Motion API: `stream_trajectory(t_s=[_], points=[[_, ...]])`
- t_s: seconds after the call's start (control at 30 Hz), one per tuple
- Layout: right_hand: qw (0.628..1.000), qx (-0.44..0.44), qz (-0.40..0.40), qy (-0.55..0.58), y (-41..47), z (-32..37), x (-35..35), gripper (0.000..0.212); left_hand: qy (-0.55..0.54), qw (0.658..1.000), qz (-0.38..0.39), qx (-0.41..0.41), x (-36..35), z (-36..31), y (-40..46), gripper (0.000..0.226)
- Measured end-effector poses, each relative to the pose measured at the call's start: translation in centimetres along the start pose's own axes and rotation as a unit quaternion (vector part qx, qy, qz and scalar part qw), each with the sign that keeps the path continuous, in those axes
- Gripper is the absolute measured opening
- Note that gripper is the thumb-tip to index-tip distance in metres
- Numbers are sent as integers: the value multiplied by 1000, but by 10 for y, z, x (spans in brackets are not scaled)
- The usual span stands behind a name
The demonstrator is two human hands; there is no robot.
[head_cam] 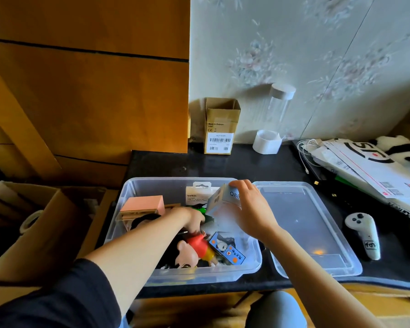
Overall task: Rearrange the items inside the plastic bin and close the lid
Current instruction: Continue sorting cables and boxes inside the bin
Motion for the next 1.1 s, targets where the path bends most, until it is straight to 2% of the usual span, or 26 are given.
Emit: stream_trajectory(t_s=[0.23, 0.37, 0.57, 0.7, 0.9, 1.1], points=[[1000, -5, -5, -4, -2, 2, -1, 49, -53, 998, -19, 21, 3, 2, -1, 49], [1000, -18, -17, -4, -4, 3, 2, 48, -104, 993, -47, 13, 2, 6, -4, 33], [999, -30, -11, 22, -2, 3, 6, 43, -183, 976, -116, -11, 10, 23, -25, 21], [998, -13, 34, 47, 5, 12, -6, 43, -218, 964, -153, -2, 14, 34, -38, 27], [996, -6, 58, 63, 26, 23, -28, 47, -227, 965, -134, 1, 18, 40, -49, 43], [983, 101, 136, -65, 33, 23, -48, 48, -216, 971, -104, -9, 19, 38, -50, 37]])
Point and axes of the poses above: each hand's wrist, its own y-axis towards the middle knuckle, its own x-axis out of the back of the hand, z = x × y, the point moved 2 cm from there along y, towards the middle knuckle, and after that the axes turned 8 degrees about x, right-handed, at the moved point
